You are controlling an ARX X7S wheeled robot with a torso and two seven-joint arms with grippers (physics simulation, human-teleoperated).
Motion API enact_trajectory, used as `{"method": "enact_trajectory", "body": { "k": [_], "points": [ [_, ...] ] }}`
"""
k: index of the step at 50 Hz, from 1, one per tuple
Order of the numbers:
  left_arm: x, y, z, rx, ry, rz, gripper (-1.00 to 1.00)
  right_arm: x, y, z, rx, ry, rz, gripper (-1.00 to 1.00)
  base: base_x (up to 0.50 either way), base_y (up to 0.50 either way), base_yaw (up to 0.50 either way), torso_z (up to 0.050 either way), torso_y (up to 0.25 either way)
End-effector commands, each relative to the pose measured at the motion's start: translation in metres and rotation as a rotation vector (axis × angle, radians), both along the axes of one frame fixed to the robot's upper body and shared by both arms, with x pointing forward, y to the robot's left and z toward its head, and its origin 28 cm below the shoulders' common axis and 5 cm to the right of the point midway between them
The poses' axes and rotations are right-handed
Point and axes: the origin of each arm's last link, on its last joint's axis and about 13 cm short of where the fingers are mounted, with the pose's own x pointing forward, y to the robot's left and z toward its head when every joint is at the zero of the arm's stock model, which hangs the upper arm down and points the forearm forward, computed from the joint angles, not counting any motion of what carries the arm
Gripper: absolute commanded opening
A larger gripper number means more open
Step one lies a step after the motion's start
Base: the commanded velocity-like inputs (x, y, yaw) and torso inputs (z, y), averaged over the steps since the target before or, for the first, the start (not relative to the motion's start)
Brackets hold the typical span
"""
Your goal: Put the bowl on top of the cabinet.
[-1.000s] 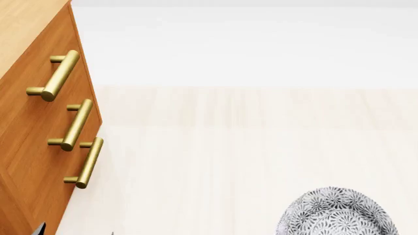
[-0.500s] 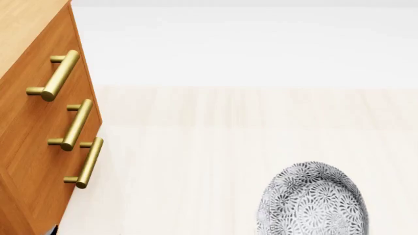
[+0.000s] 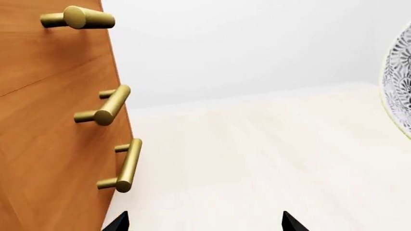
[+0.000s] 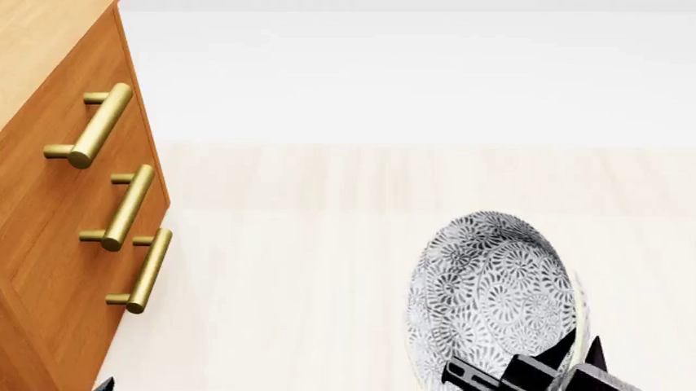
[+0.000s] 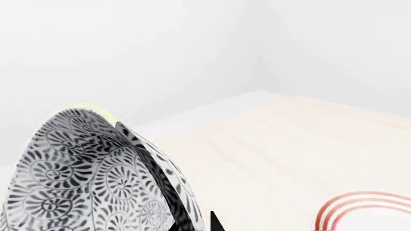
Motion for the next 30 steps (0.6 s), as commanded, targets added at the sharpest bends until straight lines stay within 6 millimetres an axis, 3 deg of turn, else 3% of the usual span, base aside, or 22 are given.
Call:
{"method": "enact_trajectory", "body": {
  "k": [1, 16, 22, 30],
  "points": [
    [0.01, 0.001, 0.008, -0.024, 0.013, -0.076, 1.0, 0.011, 0.009, 0.017, -0.109, -0.097, 0.029, -1.0, 0.0, 0.0, 0.0, 0.0, 0.0],
    [0.022, -0.012, 0.038, 0.027, -0.002, -0.171, 1.0, 0.025, 0.012, 0.024, -0.189, -0.096, 0.131, -1.0, 0.0, 0.0, 0.0, 0.0, 0.001],
    [0.024, -0.017, 0.05, 0.064, -0.025, -0.181, 1.0, 0.051, 0.007, 0.028, -0.204, -0.051, 0.205, -1.0, 0.0, 0.0, 0.0, 0.0, 0.0],
    [0.024, -0.02, 0.057, 0.079, -0.04, -0.189, 1.0, 0.056, 0.008, 0.03, -0.214, -0.063, 0.284, -1.0, 0.0, 0.0, 0.0, 0.0, 0.0]
  ]
}}
